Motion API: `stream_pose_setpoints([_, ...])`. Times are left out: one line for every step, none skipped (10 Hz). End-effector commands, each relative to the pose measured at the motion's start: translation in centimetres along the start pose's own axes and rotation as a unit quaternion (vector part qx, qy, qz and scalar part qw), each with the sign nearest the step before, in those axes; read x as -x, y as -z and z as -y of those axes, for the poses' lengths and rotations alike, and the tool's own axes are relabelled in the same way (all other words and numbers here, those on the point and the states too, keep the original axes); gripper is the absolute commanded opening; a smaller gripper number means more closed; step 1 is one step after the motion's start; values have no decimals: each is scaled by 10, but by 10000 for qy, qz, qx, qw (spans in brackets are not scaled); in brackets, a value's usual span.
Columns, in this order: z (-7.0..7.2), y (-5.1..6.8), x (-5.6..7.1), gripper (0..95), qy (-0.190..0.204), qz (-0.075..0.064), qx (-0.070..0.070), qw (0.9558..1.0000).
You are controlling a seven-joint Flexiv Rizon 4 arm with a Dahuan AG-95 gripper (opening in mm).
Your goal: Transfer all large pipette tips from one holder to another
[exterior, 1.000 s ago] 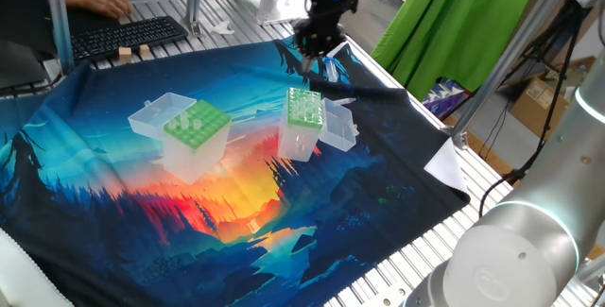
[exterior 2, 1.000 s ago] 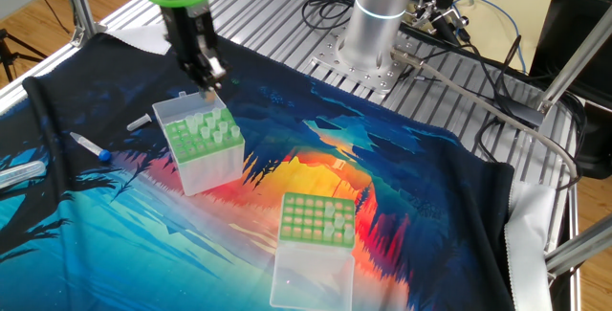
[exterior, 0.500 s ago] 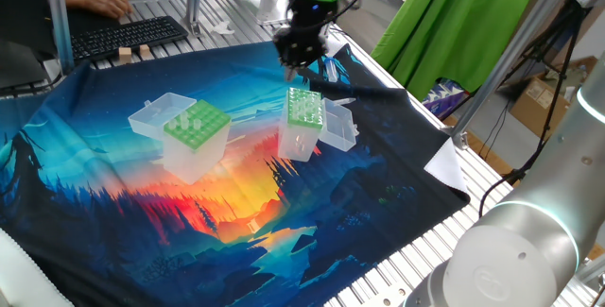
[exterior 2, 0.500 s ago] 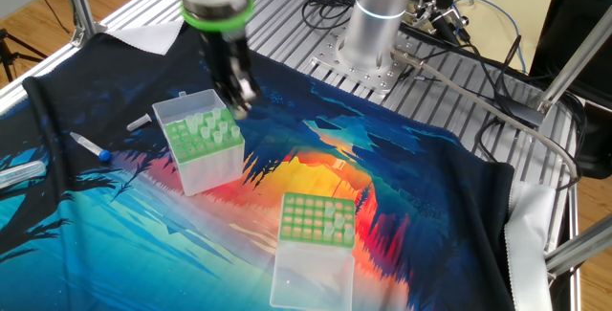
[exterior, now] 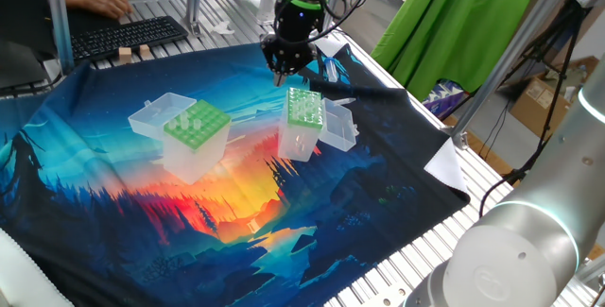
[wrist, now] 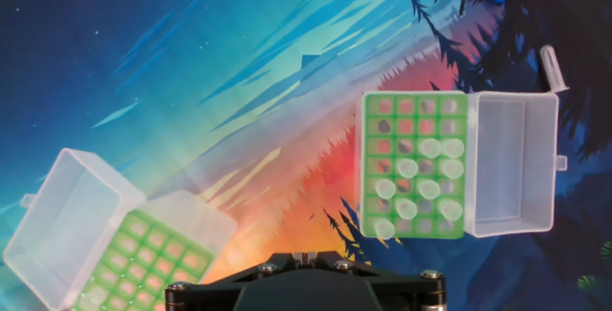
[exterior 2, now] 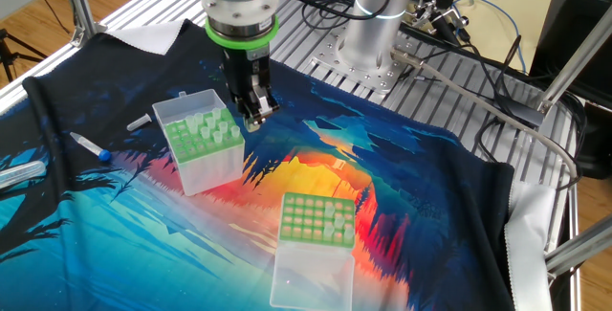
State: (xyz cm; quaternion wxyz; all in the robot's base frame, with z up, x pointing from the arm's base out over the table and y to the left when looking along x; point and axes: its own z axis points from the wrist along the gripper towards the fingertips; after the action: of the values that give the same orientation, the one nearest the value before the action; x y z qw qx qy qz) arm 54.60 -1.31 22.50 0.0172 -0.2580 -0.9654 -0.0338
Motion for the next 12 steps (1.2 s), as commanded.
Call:
stream_pose_setpoints([-1, 0, 1, 0, 53, 1, -20, 10000])
stream_pose_setpoints([-1, 0, 1, 0, 71, 52, -71, 9999])
stream_pose_setpoints([-1, 0, 1, 0, 92, 37, -88, 9999])
stream_pose_setpoints([-1, 0, 1, 0, 181, 20, -110, 9998])
stream_pose_setpoints([-1, 0, 1, 0, 218, 11, -92, 9997])
stream_pose_setpoints([-1, 0, 1, 0, 295, 14, -98, 9995])
stream_pose_setpoints([-1, 0, 1, 0, 289, -24, -124, 9995])
stream_pose_setpoints([-1, 0, 1, 0, 344, -68, -144, 9993])
stream_pose_setpoints([-1, 0, 1, 0, 316, -60, -111, 9994])
stream_pose_setpoints([-1, 0, 1, 0, 259, -49, -93, 9996])
stream_pose_setpoints([-1, 0, 1, 0, 243, -75, -68, 9997])
stream_pose_setpoints([-1, 0, 1, 0, 232, -59, -81, 9997])
